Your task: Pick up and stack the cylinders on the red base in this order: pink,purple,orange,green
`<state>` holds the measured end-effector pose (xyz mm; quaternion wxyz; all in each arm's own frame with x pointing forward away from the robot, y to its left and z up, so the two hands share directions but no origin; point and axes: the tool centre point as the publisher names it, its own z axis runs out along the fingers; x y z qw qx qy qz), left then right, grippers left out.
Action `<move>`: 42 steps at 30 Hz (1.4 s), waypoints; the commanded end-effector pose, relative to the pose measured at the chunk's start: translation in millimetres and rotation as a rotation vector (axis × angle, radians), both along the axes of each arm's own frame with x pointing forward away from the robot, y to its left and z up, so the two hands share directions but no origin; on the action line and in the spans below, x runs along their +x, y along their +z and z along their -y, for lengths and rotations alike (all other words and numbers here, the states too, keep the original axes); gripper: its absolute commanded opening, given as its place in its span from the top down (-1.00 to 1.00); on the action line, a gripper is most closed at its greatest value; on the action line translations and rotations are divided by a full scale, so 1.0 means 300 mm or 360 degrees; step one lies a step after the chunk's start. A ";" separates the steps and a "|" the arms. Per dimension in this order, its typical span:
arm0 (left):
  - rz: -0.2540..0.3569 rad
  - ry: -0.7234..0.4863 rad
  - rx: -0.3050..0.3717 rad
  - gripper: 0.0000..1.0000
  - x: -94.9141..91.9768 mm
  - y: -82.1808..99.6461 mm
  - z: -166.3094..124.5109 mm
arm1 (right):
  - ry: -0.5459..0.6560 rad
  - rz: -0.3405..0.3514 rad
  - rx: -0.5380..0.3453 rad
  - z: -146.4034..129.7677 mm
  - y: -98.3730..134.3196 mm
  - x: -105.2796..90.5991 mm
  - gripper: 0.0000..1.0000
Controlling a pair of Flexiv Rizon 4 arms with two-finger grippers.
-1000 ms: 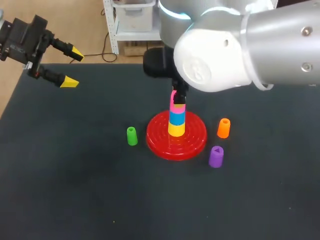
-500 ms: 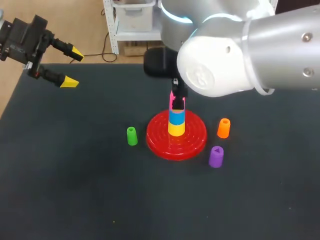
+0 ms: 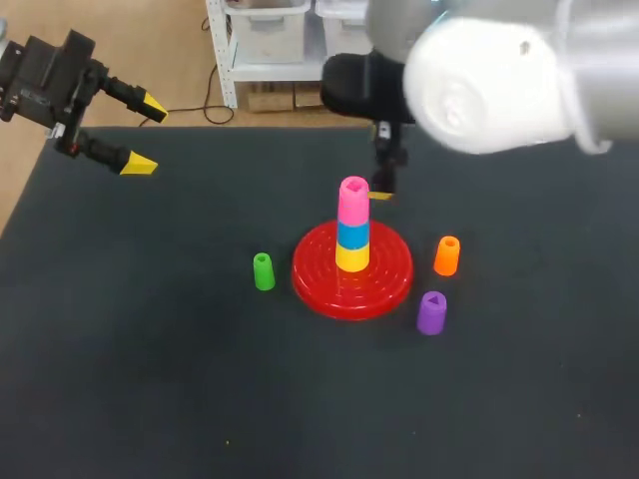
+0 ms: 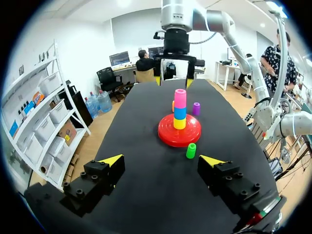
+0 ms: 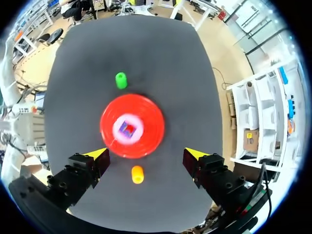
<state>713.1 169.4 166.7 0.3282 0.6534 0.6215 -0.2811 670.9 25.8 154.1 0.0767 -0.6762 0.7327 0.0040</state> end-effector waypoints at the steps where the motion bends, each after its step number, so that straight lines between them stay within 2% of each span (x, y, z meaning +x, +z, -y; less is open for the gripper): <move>1: 0.0001 -0.0002 0.0000 -1.00 0.002 -0.002 -0.001 | 0.0023 0.0025 0.0040 0.086 0.013 -0.080 -1.00; 7: 0.0001 -0.0002 0.0000 -1.00 0.002 -0.002 -0.001 | -0.0079 -0.0027 0.0118 0.147 0.009 -0.134 -1.00; 13: 0.0001 -0.0002 0.0000 -1.00 0.002 -0.002 -0.001 | -0.0145 -0.0015 0.0182 0.182 0.036 -0.151 -1.00; 15: 0.0001 -0.0002 0.0000 -1.00 0.002 -0.002 -0.001 | -0.0214 0.0076 0.0144 0.193 0.042 -0.141 -1.00; 30: 0.0001 -0.0002 0.0000 -1.00 0.002 -0.002 -0.001 | -0.0182 0.0088 0.0120 0.198 0.057 -0.138 -1.00; 35: 0.0001 -0.0002 0.0000 -1.00 0.002 -0.002 -0.001 | -0.0070 0.0065 0.0059 0.182 0.055 -0.204 -1.00; 42: 0.0001 -0.0002 0.0000 -1.00 0.002 -0.002 -0.001 | -0.0081 -0.0039 0.0032 0.203 -0.003 -0.285 -1.00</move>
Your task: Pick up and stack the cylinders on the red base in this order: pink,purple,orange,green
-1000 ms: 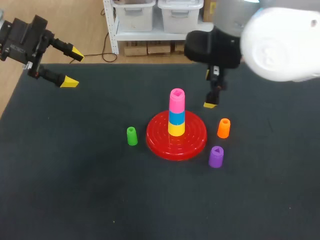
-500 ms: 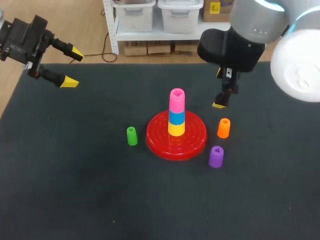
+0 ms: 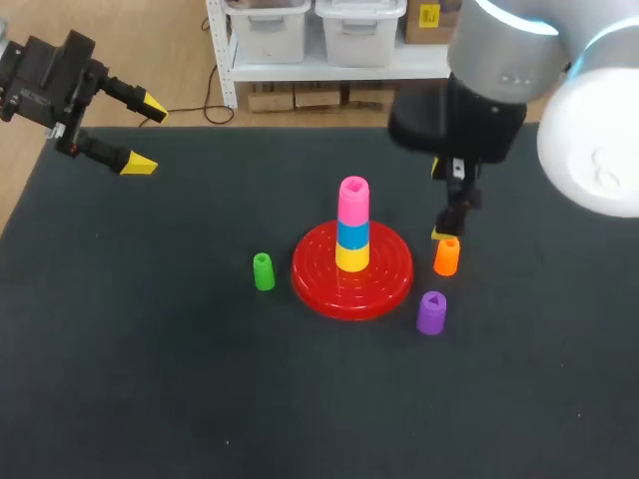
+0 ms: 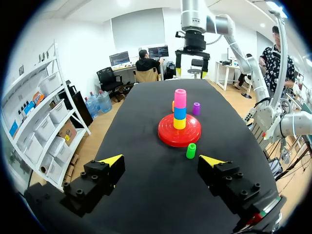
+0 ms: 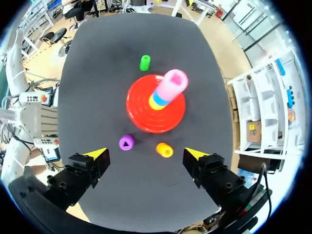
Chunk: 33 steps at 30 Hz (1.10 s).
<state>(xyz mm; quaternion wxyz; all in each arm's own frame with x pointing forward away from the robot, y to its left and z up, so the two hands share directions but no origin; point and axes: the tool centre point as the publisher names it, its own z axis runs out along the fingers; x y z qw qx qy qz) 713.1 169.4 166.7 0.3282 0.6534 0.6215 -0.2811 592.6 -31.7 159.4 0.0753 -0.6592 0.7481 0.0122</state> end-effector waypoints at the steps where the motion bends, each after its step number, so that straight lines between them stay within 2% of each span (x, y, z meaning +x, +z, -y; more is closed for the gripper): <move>1: 0.0001 -0.0002 0.0000 -1.00 0.002 -0.002 -0.001 | -0.0019 -0.0033 0.0020 0.013 -0.031 -0.034 -1.00; 9: 0.0001 -0.0002 0.0000 -1.00 0.002 -0.002 -0.001 | -0.0053 -0.0151 -0.0002 0.012 -0.159 -0.100 -1.00; 14: 0.0001 -0.0002 0.0000 -1.00 0.002 -0.002 -0.001 | -0.0058 -0.0150 -0.0084 0.004 -0.232 -0.127 -1.00; 19: 0.0001 -0.0002 0.0000 -1.00 0.002 -0.002 -0.001 | -0.0080 -0.0195 -0.0058 -0.011 -0.272 -0.144 -1.00; 26: 0.0001 -0.0002 0.0000 -1.00 0.002 -0.002 -0.001 | -0.0131 -0.0236 -0.0079 -0.006 -0.346 -0.142 -1.00; 33: 0.0001 -0.0002 0.0000 -1.00 0.002 -0.002 -0.001 | -0.0137 -0.0268 -0.0098 0.004 -0.381 -0.131 -1.00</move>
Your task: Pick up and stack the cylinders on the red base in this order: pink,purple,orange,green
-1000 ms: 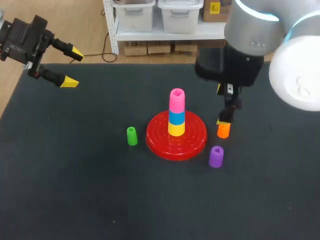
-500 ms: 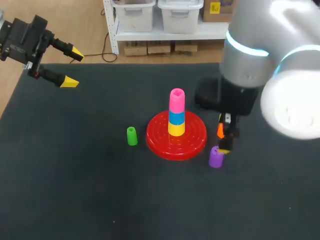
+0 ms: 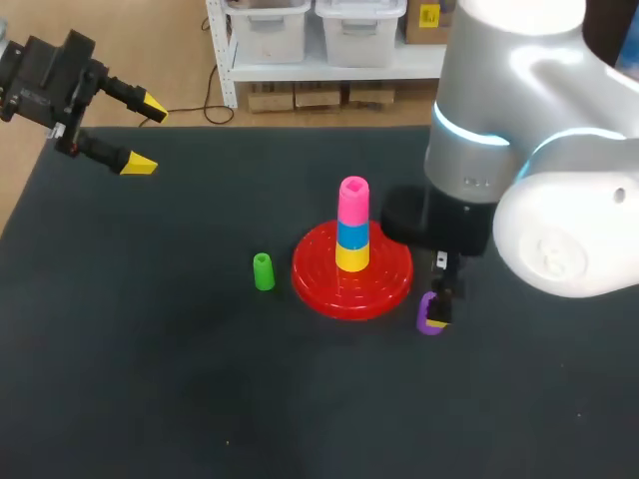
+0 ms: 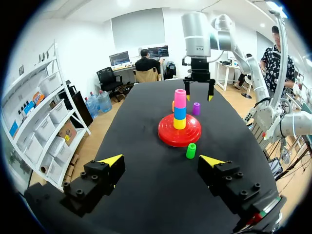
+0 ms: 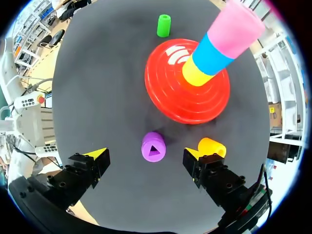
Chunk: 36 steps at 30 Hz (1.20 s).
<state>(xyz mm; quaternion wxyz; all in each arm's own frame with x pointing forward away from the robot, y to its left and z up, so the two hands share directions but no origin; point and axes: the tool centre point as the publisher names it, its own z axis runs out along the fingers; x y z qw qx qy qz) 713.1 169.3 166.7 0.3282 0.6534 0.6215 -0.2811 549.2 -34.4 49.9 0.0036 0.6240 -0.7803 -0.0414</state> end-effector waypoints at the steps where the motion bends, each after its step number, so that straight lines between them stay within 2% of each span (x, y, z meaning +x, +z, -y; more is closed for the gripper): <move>1: 0.0001 -0.0002 0.0000 -1.00 0.002 -0.002 -0.001 | 0.0006 -0.0007 -0.0019 -0.006 -0.023 0.018 -1.00; 9: 0.0001 -0.0002 0.0000 -1.00 0.002 -0.002 -0.001 | 0.0016 -0.0007 -0.0094 -0.009 -0.076 0.029 -1.00; 18: 0.0001 -0.0002 0.0000 -1.00 0.002 -0.002 -0.001 | -0.0032 -0.0053 -0.0090 0.010 -0.137 0.036 -1.00; 34: 0.0001 -0.0002 0.0000 -1.00 0.002 -0.002 -0.001 | -0.0059 -0.0028 -0.0092 0.000 -0.152 0.049 -1.00; 35: 0.0001 -0.0002 0.0000 -1.00 0.002 -0.002 -0.001 | -0.0059 -0.0036 -0.0092 0.000 -0.154 0.050 -0.51; 36: 0.0001 -0.0002 0.0000 -1.00 0.002 -0.002 -0.001 | -0.0060 -0.0037 -0.0091 0.001 -0.155 0.051 0.69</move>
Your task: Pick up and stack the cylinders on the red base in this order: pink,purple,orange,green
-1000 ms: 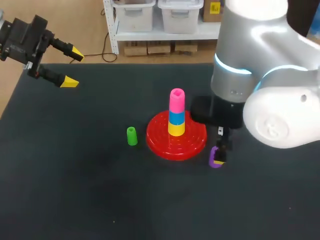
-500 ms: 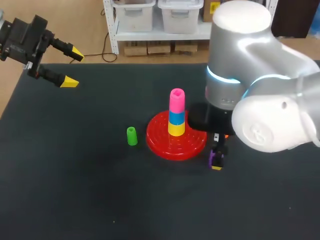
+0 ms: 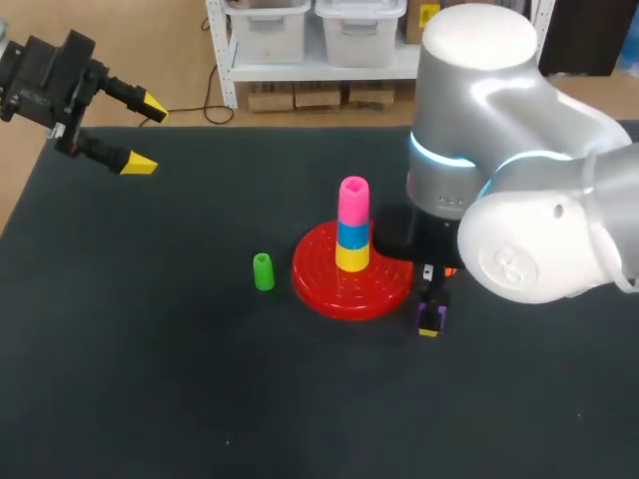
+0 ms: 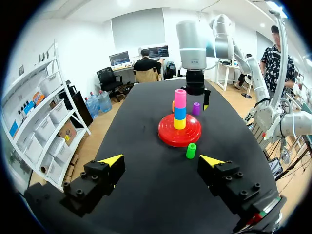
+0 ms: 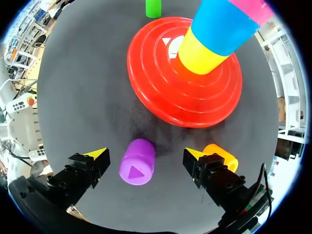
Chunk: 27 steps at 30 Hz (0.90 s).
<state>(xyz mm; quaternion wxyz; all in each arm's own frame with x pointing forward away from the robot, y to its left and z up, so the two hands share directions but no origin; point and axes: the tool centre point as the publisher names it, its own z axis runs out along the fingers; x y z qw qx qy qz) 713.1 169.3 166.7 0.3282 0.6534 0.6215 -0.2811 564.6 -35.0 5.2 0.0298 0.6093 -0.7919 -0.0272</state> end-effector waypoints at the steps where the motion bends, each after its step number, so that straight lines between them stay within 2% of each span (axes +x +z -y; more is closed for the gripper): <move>1: 0.0001 -0.0002 0.0000 -1.00 0.002 -0.002 -0.001 | -0.0004 0.0002 -0.0001 -0.001 -0.007 -0.001 1.00; 19: 0.0001 -0.0002 0.0000 -1.00 0.002 -0.002 -0.001 | -0.0007 -0.0034 0.0007 -0.004 -0.013 -0.016 1.00; 23: 0.0001 -0.0002 0.0000 -1.00 0.002 -0.002 -0.001 | 0.0014 -0.0009 0.0010 0.001 0.011 -0.008 1.00; 27: 0.0001 -0.0002 0.0000 -1.00 0.002 -0.002 -0.001 | 0.0052 0.0049 0.0049 0.007 0.095 0.006 1.00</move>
